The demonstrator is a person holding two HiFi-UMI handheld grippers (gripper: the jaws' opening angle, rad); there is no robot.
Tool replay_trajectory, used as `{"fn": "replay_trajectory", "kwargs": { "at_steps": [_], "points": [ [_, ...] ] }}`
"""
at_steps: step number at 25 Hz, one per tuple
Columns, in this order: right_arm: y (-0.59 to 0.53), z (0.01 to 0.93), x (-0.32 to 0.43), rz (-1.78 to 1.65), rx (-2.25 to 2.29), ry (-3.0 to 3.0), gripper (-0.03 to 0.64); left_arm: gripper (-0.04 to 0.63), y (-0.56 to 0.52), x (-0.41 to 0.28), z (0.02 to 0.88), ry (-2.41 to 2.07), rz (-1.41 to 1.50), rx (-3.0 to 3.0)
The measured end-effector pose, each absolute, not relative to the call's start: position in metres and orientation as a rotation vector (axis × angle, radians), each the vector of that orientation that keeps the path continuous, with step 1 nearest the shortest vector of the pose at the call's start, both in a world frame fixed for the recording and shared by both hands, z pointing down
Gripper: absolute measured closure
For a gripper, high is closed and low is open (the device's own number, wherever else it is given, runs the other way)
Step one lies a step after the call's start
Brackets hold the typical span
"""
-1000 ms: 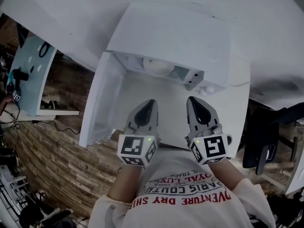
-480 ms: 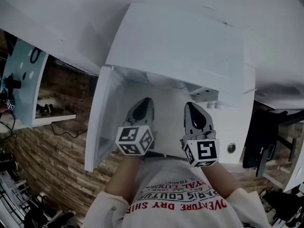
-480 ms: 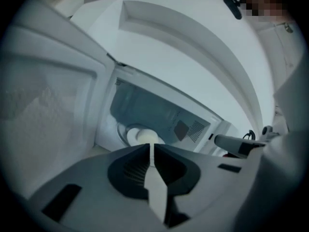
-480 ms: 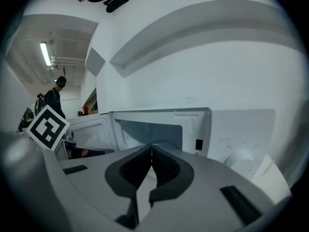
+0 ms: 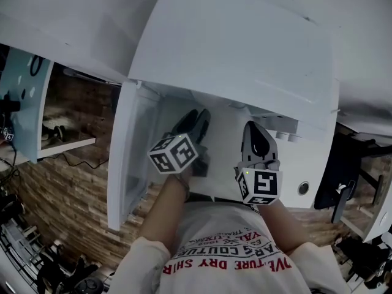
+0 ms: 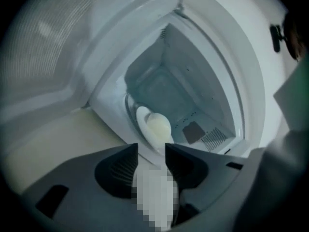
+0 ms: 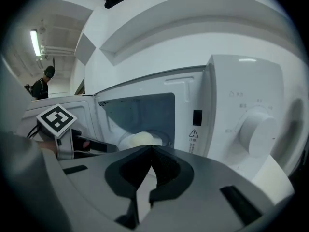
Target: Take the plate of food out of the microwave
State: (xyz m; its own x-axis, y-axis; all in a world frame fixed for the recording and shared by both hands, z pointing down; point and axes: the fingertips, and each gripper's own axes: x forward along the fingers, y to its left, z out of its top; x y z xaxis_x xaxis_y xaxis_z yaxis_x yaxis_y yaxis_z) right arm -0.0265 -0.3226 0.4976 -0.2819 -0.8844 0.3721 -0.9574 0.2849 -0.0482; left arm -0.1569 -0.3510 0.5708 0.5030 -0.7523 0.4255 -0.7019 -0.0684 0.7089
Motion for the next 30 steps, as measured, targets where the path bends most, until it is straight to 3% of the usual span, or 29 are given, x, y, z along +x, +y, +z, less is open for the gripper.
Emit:
{"fn": "replay_trajectory", "kwargs": {
  "at_steps": [10,17,30],
  "points": [
    [-0.326,0.511,-0.024,0.416,1.662,-2.254,0.605,0.443,-0.378,-0.144,0.580,-1.076,-0.335,1.498],
    [-0.329,0.517,-0.021,0.442,1.659,-2.234,0.605,0.531,-0.379,-0.141,0.588,-1.071,-0.370,1.380],
    [-0.323,0.508,-0.015,0.388,1.650,-2.236,0.605,0.579,-0.374,-0.147,0.577,-1.044,-0.534,1.299]
  ]
}}
